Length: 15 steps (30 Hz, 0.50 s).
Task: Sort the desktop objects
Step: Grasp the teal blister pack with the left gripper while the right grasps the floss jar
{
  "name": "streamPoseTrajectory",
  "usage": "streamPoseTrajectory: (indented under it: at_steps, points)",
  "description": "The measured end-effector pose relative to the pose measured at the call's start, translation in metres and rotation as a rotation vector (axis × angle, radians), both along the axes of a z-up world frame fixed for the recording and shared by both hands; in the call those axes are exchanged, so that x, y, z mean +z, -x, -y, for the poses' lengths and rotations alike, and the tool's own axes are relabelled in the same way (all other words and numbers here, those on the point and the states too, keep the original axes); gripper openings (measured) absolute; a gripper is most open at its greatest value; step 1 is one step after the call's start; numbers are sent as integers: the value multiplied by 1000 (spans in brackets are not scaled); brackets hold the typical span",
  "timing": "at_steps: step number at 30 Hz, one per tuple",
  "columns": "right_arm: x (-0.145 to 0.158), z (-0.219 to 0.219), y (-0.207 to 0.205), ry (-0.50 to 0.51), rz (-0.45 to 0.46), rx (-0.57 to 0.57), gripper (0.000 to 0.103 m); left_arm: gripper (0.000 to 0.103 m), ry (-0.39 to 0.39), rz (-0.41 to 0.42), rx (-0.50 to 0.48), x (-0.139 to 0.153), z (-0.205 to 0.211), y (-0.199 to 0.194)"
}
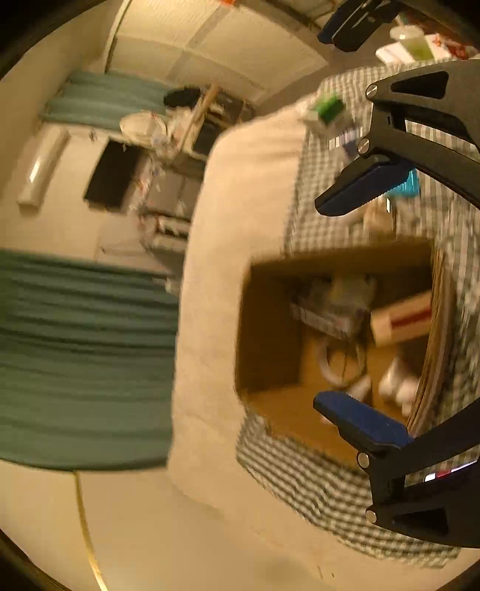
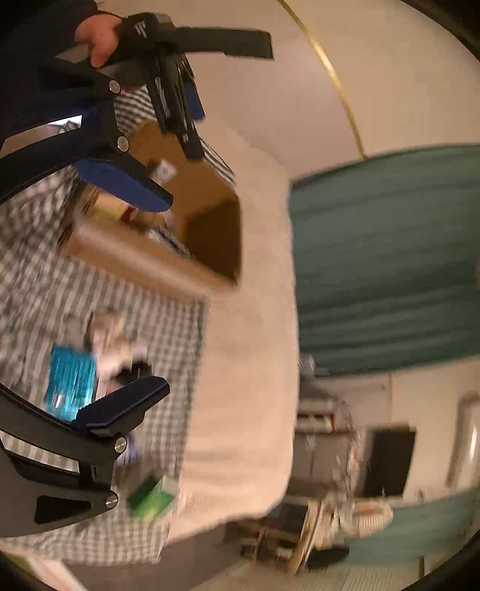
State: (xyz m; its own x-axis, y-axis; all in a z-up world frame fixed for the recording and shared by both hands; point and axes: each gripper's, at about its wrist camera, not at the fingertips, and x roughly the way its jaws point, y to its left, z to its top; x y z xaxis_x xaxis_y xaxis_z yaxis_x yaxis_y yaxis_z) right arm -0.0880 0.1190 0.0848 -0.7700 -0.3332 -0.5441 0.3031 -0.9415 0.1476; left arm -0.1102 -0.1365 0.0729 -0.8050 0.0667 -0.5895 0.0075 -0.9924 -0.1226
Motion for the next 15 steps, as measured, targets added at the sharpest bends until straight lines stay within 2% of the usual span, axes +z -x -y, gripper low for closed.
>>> streamPoseTrajectory:
  at_steps: [4,7,11,15]
  points:
    - [17,-60,-35,-6,-17,-113,91,103,-27,8,-67,2,-52,-16]
    - [14,-95,-68,-15,-14,-179,91,103,-36,30,-94,-16,-88,-25]
    - [-12,-124,-92,-38,-7,-243,91,103,-33,97,-144,-61,-130,-31]
    - [-46,-149,-99,-23,23,-286,91,103,13,168,-180,-104,-163,-24]
